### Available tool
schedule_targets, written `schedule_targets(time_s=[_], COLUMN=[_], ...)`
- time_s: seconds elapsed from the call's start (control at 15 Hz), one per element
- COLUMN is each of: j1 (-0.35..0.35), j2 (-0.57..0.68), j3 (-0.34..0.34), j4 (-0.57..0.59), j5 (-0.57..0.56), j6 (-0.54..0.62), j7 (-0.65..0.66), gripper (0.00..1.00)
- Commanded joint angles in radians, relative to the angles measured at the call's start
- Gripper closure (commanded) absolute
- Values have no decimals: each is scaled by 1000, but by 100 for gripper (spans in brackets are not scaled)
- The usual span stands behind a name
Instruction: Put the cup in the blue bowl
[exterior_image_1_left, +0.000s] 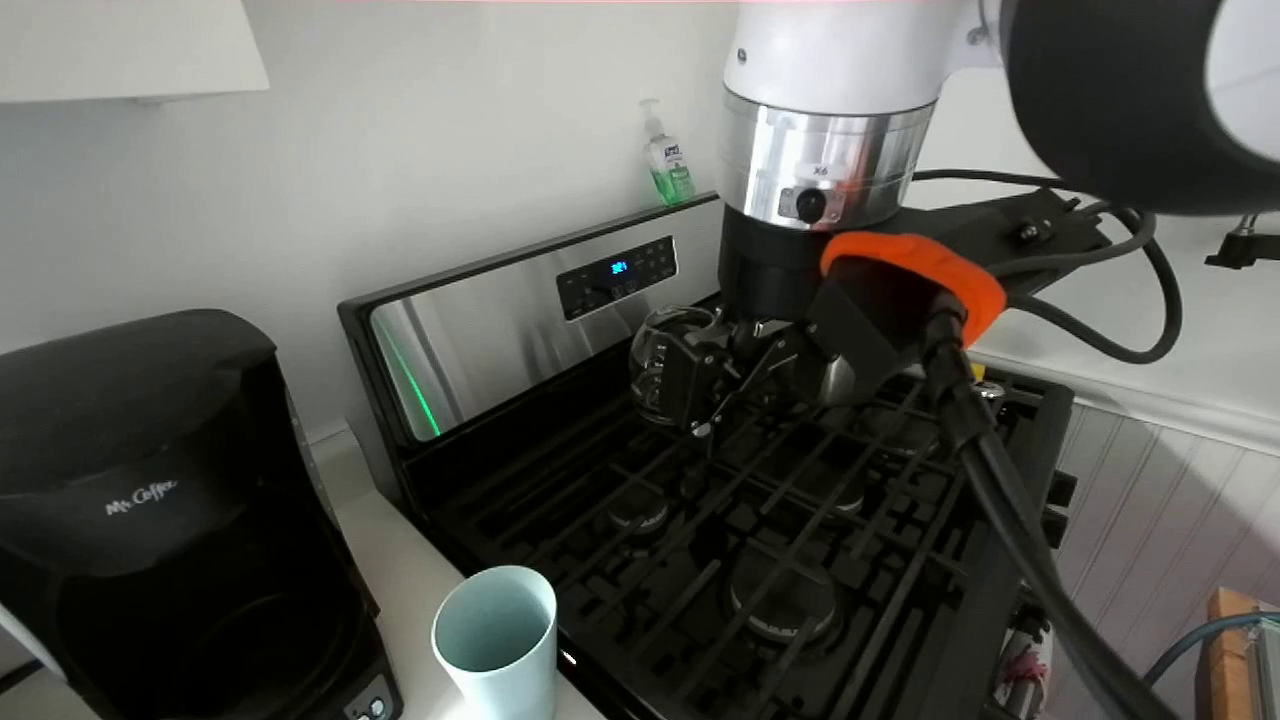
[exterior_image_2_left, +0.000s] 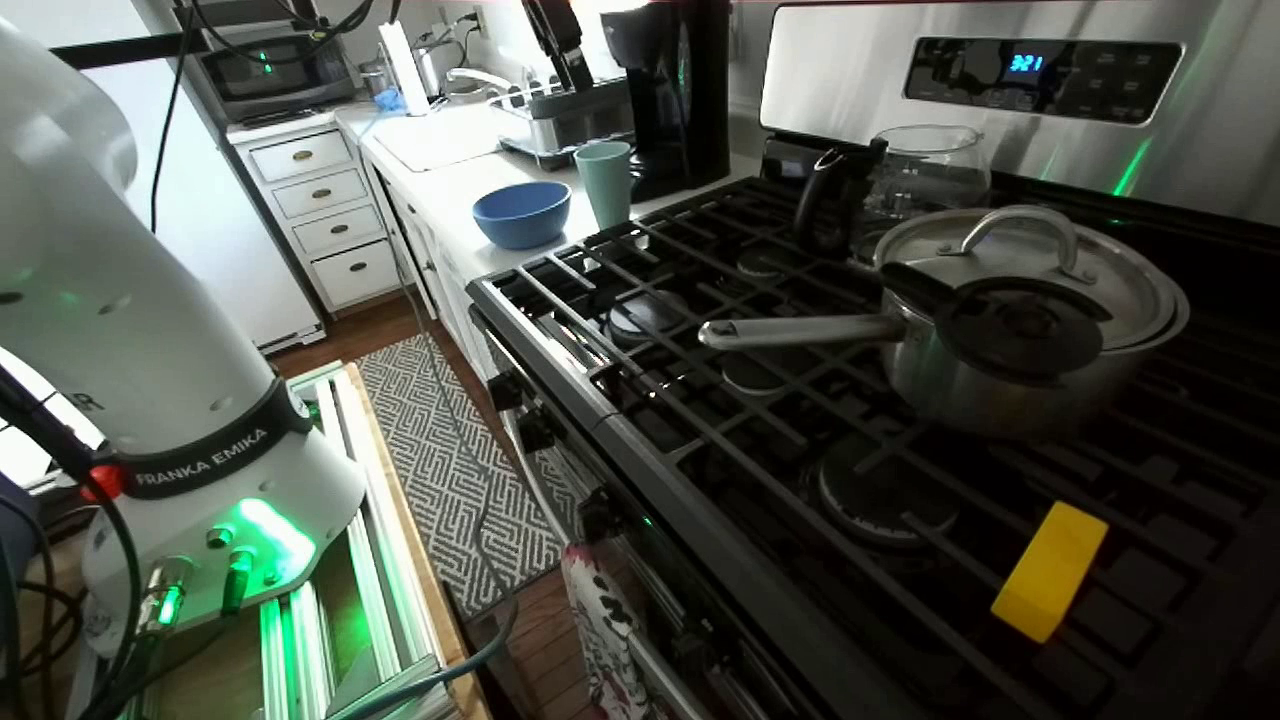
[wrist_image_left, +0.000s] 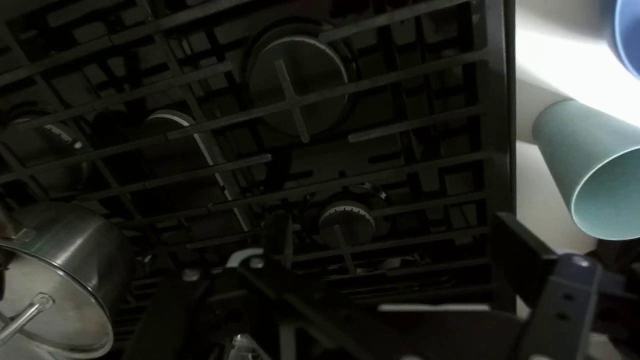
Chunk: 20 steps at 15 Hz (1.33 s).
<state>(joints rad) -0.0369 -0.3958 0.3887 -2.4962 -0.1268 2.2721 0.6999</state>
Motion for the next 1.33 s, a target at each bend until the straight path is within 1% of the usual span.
schedule_targets(time_s=[0.0,0.27,0.4,0.53,0.73,0.8,0.93,1.07,1.13,1.27], j1=[79,126,153,187,231,196,213,215,210,209], j2=[41,67,104,156,251,171,224,248,272,341], j3=[-93,-205,-254,-281,-287,-271,-267,-266,-259,-246], j4=[10,28,59,102,172,103,135,152,165,211], j5=[13,75,125,187,276,215,242,243,217,184], j6=[34,88,107,106,54,88,83,80,87,102], j7=[-190,-486,-631,-754,-897,-810,-853,-862,-822,-782], gripper=[0,0,0,0,0,0,0,0,0,0])
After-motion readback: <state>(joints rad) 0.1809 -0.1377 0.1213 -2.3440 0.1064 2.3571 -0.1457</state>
